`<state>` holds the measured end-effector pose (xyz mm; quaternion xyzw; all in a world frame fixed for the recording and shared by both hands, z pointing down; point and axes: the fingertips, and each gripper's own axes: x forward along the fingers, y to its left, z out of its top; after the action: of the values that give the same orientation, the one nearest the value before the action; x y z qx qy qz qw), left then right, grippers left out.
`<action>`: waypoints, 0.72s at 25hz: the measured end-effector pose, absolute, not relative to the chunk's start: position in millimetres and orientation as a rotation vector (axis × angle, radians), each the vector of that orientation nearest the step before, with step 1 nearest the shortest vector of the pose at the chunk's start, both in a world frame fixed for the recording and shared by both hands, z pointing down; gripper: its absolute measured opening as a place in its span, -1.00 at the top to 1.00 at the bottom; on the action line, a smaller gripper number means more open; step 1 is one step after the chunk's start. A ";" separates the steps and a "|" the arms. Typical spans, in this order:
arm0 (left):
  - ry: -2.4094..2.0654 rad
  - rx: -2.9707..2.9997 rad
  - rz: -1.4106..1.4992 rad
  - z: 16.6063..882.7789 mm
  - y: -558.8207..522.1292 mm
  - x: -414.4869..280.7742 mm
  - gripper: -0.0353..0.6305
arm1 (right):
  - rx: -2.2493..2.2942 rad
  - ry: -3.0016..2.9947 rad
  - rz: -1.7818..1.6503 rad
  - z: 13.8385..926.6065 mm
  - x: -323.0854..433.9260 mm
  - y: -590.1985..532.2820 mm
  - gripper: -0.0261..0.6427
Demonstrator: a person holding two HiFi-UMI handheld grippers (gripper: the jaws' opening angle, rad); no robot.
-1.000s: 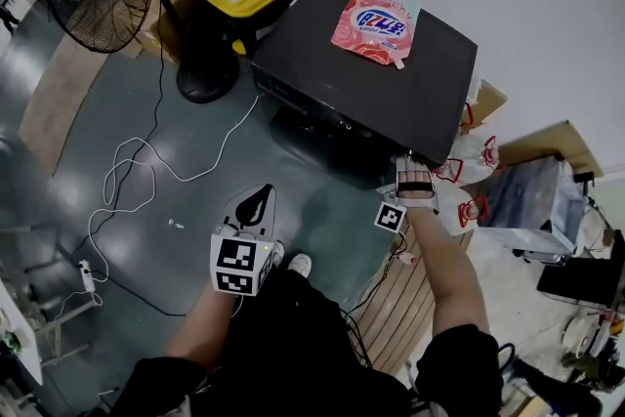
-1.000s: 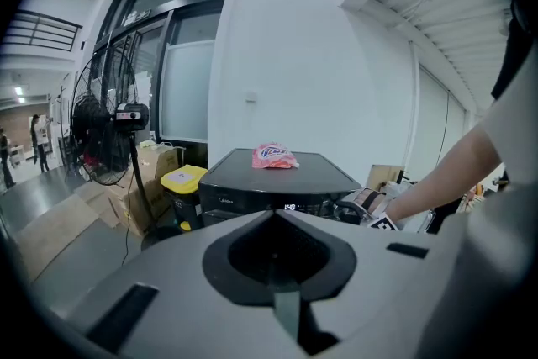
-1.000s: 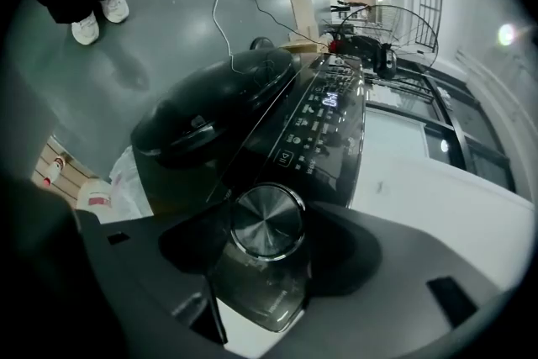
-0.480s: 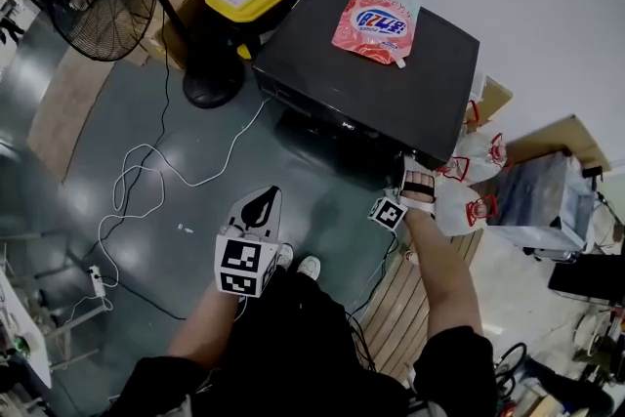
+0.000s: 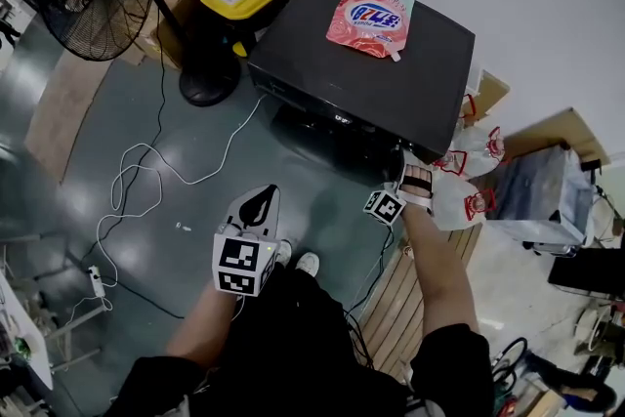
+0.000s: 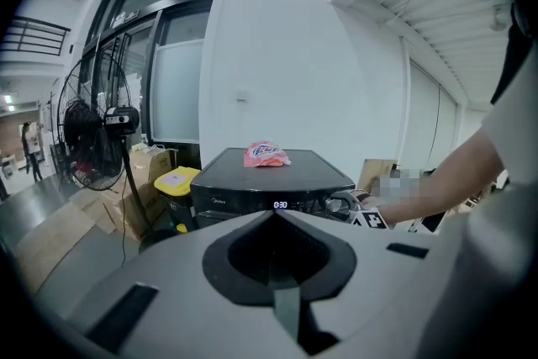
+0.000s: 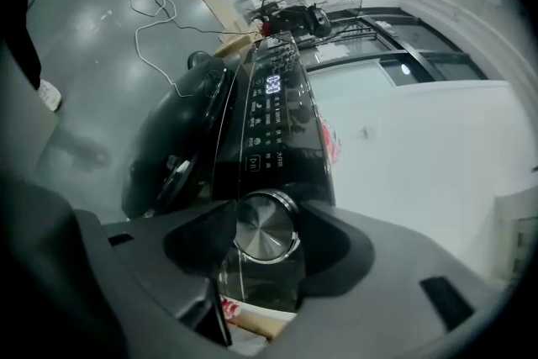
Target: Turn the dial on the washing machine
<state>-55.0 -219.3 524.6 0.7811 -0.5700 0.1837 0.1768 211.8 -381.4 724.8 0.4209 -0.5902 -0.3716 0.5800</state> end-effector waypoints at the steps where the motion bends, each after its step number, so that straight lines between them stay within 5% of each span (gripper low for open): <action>1: -1.611 2.211 0.524 525.7 -218.2 -54.0 0.87 | 1.004 -1.390 -0.856 727.2 212.6 -382.2 0.22; 18: -1.590 2.221 0.550 529.7 -213.4 -49.5 0.87 | 1.484 -1.647 -0.332 718.8 221.1 -387.6 0.23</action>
<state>-49.5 -213.4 529.7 0.7847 -0.5615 0.1943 0.1767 221.1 -387.6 718.8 0.5961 -0.6615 -0.1332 0.4350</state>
